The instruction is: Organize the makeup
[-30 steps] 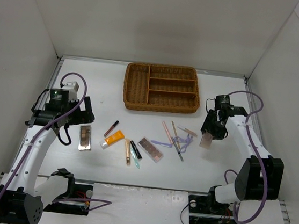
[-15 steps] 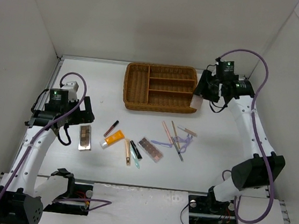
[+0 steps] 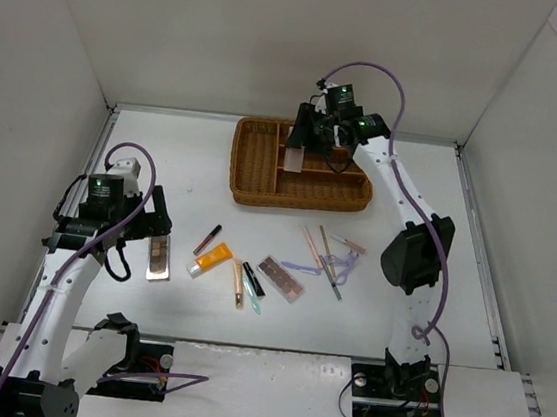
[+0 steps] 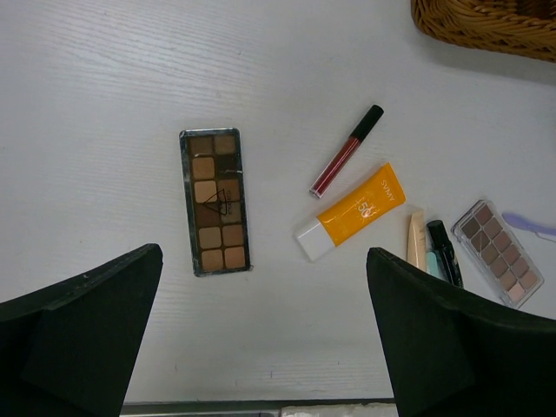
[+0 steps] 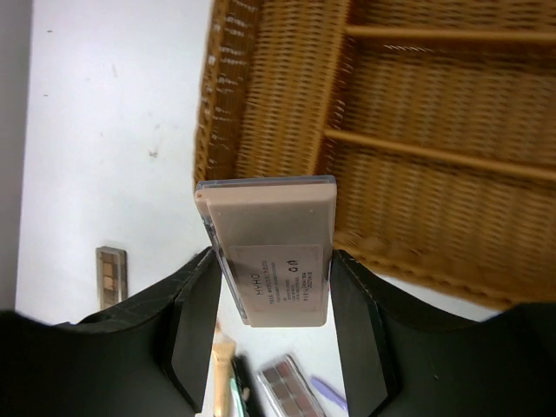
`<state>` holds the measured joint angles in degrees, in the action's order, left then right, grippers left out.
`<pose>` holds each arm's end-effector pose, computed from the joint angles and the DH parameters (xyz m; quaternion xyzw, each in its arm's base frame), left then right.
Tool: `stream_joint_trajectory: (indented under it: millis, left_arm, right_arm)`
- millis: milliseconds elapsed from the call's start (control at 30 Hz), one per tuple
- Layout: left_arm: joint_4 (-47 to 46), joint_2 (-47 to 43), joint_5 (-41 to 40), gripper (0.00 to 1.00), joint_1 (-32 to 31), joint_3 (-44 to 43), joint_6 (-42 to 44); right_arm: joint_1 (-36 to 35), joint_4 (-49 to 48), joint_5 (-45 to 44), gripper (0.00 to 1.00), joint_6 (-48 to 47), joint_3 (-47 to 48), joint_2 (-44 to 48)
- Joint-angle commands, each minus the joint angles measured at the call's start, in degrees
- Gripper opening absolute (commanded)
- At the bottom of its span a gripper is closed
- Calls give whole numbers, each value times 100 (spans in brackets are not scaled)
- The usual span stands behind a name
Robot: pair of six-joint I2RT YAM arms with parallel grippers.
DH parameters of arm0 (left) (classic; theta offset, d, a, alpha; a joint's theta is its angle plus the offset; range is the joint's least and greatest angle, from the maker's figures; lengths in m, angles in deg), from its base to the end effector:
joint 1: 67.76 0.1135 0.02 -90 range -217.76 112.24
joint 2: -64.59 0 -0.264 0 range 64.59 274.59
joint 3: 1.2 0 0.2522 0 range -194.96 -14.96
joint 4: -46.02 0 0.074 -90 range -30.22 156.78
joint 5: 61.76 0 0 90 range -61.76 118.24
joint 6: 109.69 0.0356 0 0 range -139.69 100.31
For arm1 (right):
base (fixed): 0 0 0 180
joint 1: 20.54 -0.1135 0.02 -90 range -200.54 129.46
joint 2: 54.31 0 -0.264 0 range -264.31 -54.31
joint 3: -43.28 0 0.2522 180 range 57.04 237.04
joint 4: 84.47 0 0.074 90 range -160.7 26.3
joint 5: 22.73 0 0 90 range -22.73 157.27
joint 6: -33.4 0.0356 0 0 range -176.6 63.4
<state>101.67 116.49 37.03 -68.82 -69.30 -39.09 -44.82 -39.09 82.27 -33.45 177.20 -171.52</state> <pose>0.1835 -0.0088 0.3222 -0.1114 0.8953 -0.1438 0.4066 0.4314 0.2047 0.3688 -0.0750 0.8521 0.3062 0.4178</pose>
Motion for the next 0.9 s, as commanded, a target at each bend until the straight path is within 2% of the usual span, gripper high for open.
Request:
stream_joint_trajectory:
  millis: [0, 133, 267, 400, 467, 567, 767, 867]
  left_arm:
    - [30, -136, -80, 99, -8, 82, -178]
    - [74, -224, -133, 99, -8, 249, -327]
    - [109, -207, -176, 99, -8, 319, -424]
    - [109, -128, -256, 99, -8, 372, -477]
    - [100, -93, -238, 99, -8, 398, -486]
    - [74, -66, -229, 99, -8, 451, -503]
    - [-40, 136, -220, 99, -8, 451, -504]
    - [-93, 303, -308, 99, -8, 416, -521]
  right_arm:
    - [-183, -586, 354, 0, 180, 771, -416]
    - [-402, -885, 433, 2, 347, 1429, -1188]
    - [-526, -1271, 372, 5, 610, 1642, -1664]
    - [-587, -1842, 240, 14, 751, 1642, -1990]
    - [-605, -1940, 144, 22, 804, 1660, -2121]
    - [-605, -2089, 29, 54, 848, 1651, -2219]
    - [-623, -2151, -77, 80, 699, 1537, -2079]
    - [-614, -2142, -129, 86, 498, 1257, -1754]
